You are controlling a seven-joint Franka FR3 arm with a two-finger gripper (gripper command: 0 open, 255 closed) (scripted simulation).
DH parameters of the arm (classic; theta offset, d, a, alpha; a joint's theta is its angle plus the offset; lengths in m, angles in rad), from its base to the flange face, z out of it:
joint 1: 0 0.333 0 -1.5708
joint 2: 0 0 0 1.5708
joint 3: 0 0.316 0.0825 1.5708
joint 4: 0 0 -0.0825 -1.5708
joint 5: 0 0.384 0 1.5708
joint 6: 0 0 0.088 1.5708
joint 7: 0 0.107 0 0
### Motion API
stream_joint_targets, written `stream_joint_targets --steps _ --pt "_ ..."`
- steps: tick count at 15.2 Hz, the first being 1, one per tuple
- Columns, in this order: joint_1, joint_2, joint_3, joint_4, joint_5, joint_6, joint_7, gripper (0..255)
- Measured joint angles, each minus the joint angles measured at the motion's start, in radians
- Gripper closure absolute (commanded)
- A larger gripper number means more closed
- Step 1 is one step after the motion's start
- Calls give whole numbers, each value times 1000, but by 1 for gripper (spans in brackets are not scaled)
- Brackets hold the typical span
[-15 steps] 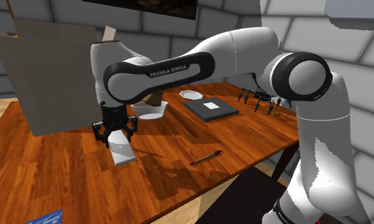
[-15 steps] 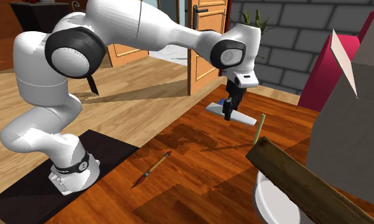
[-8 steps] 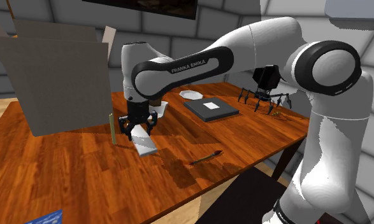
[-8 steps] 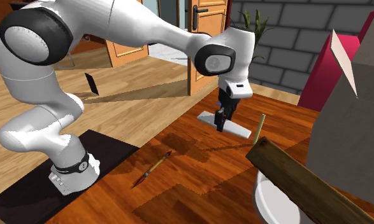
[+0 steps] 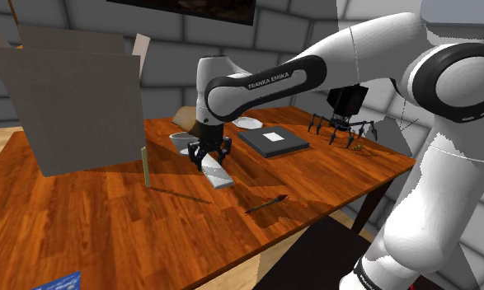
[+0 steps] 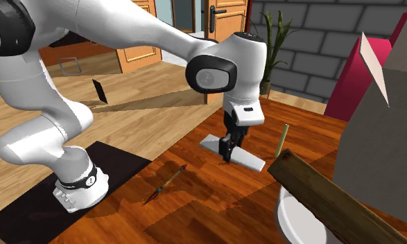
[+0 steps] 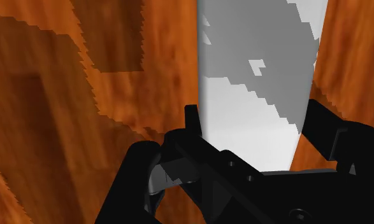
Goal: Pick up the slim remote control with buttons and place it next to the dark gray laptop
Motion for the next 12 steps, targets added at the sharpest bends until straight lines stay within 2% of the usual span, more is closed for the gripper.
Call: stream_joint_targets --steps 5,12 --pt "-67 -89 -54 -112 38 32 -136 255" --pt "-151 -171 -147 -197 60 39 -324 255"
